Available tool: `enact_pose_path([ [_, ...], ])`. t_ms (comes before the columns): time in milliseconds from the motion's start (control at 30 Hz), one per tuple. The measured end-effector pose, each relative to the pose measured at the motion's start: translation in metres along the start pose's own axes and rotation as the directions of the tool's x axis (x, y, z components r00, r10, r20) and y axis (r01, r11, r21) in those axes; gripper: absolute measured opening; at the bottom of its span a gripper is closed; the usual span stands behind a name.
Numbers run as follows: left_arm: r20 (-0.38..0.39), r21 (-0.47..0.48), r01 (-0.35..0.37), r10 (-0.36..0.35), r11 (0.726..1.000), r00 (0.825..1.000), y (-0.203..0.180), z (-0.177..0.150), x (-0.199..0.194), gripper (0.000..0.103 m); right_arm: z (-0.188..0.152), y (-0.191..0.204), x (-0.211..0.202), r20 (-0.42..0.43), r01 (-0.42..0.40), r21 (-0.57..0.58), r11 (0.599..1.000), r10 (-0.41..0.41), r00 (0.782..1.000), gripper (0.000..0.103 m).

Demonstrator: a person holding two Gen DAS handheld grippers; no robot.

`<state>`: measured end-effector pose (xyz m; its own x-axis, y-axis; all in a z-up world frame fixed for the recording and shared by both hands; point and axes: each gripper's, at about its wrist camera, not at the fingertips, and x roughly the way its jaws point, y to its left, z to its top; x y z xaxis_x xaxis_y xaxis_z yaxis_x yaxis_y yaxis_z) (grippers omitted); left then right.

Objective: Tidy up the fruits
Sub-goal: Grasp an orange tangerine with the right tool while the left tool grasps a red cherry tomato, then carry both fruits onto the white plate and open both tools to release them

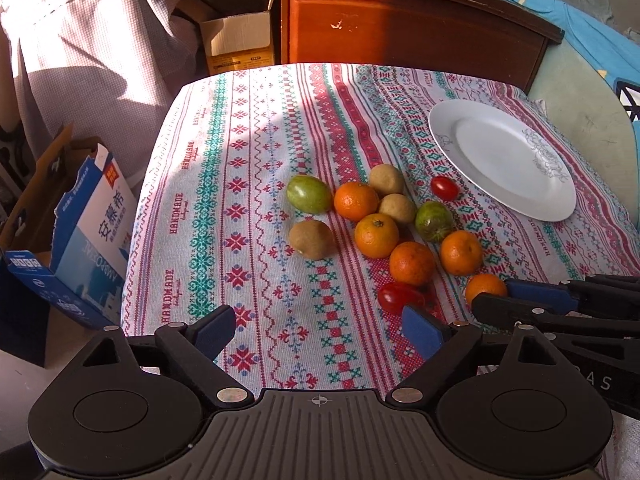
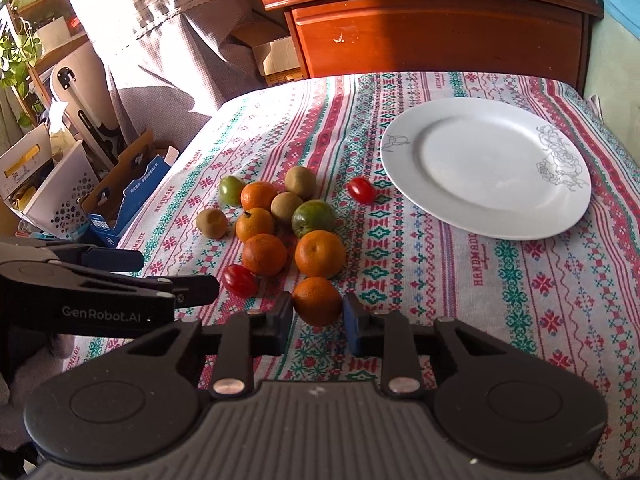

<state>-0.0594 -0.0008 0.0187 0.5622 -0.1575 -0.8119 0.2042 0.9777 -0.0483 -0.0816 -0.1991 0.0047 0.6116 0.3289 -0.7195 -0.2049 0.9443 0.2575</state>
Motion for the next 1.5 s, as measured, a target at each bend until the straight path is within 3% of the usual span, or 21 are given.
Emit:
enact_pose_path([
  [167,0.026,0.029,0.041,-0.042,0.999,0.999,-0.012,-0.001,0.002,0.084,-0.003,-0.005,-0.001,-0.008,-0.003,0.009,1.000,0.003,1.000,0.027],
  [533,0.047,0.074,0.062,-0.065,0.995,0.997,-0.025,-0.005,0.016,0.058,-0.004,-0.008,-0.003,-0.014,-0.013,0.021,1.000,0.013,1.000,0.031],
  [967,0.075,0.125,0.053,-0.062,0.991,0.995,-0.033,-0.008,0.019,0.052,-0.005,-0.008,0.002,-0.017,-0.022,0.021,1.000,0.023,1.000,0.034],
  [1333,0.088,0.133,0.073,-0.085,0.988,0.993,-0.034,-0.009,0.018,0.029,-0.005,-0.008,0.005,-0.009,-0.042,0.010,0.999,0.042,0.999,0.029],
  [1500,0.088,0.118,0.089,-0.100,0.989,0.991,-0.034,-0.009,0.017,0.027,-0.005,-0.009,0.003,-0.005,-0.046,0.014,0.999,0.046,0.999,0.028],
])
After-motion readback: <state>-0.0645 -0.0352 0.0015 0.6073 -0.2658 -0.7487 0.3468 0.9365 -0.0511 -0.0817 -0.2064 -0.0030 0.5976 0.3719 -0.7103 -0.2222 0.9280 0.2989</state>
